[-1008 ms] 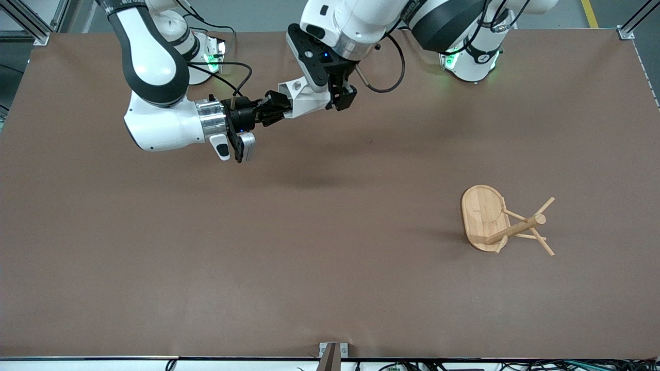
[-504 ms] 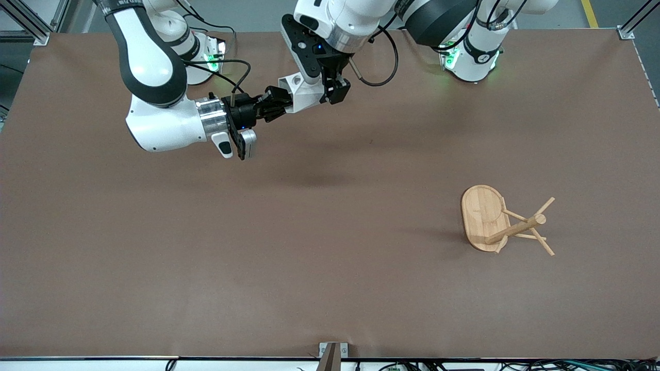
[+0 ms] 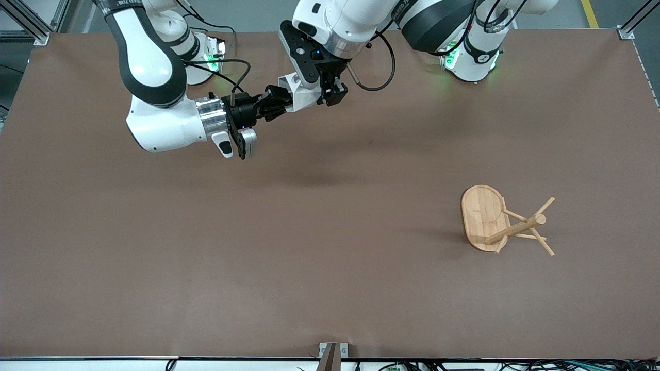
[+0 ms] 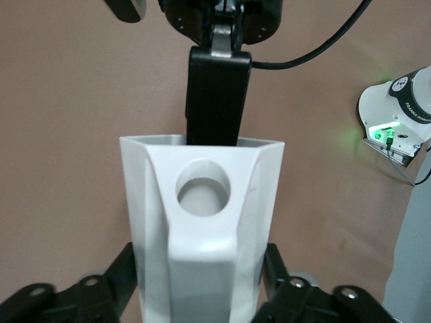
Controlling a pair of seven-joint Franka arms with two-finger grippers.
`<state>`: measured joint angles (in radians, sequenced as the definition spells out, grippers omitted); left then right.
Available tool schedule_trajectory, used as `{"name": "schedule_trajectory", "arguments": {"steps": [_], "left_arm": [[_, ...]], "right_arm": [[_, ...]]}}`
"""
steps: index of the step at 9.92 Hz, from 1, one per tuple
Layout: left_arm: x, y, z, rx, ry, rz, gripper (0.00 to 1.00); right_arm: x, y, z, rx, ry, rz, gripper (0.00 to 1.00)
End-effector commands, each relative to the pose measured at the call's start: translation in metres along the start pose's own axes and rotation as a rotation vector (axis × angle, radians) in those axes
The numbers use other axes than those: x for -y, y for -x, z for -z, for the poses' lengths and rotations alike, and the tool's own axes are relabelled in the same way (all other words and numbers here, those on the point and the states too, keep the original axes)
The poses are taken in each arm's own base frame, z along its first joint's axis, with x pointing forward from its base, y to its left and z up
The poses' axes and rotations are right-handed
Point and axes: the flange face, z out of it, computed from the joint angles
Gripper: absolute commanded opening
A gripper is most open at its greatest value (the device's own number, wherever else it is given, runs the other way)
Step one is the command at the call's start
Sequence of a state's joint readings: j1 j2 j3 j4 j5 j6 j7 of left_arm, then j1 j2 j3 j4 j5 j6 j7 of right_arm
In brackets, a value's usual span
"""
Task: Hang cup on rack
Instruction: 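Grasp the cup rim with the left gripper beside the right gripper, then open the right gripper and withdraw it while the left gripper holds the cup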
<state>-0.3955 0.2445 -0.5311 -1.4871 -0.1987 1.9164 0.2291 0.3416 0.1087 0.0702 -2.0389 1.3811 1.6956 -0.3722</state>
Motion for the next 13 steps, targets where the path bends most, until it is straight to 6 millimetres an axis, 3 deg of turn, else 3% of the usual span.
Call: {"name": "schedule_trajectory", "arguments": {"steps": [1, 2, 3, 4, 5, 7, 10, 11, 12, 13], "left_arm": [[0.002, 0.000, -0.019, 0.021, 0.011, 0.004, 0.00], [0.005, 0.001, -0.012, 0.016, -0.010, 0.005, 0.00], [0.011, 0.003, -0.012, 0.019, -0.014, 0.012, 0.00], [0.017, 0.003, -0.010, 0.016, -0.016, 0.021, 0.00], [0.019, 0.004, -0.010, 0.020, -0.018, 0.025, 0.00], [0.029, 0.006, -0.006, 0.021, -0.039, 0.032, 0.00], [0.049, 0.012, -0.004, 0.032, -0.069, 0.054, 0.00], [0.055, 0.015, -0.008, 0.053, -0.092, 0.096, 0.00], [0.063, 0.019, -0.008, 0.073, -0.144, 0.193, 0.00], [0.066, 0.021, -0.008, 0.076, -0.198, 0.351, 0.00]], "right_arm": [[0.005, 0.004, 0.001, -0.016, -0.029, 0.012, 0.02], [0.005, 0.005, 0.001, -0.015, -0.027, 0.012, 0.02], [0.006, 0.005, 0.001, -0.013, -0.029, 0.003, 0.09], [0.004, 0.004, 0.003, -0.018, -0.013, -0.034, 0.66], [0.008, 0.005, 0.009, -0.036, 0.013, -0.044, 1.00], [0.005, 0.002, 0.063, -0.068, 0.225, -0.091, 1.00], [0.031, 0.008, 0.159, -0.203, 0.623, -0.169, 1.00], [0.035, 0.012, 0.203, -0.254, 0.752, -0.163, 1.00], [0.031, 0.017, 0.233, -0.280, 0.892, -0.168, 1.00], [0.026, 0.025, 0.270, -0.312, 1.023, -0.187, 1.00]]}}
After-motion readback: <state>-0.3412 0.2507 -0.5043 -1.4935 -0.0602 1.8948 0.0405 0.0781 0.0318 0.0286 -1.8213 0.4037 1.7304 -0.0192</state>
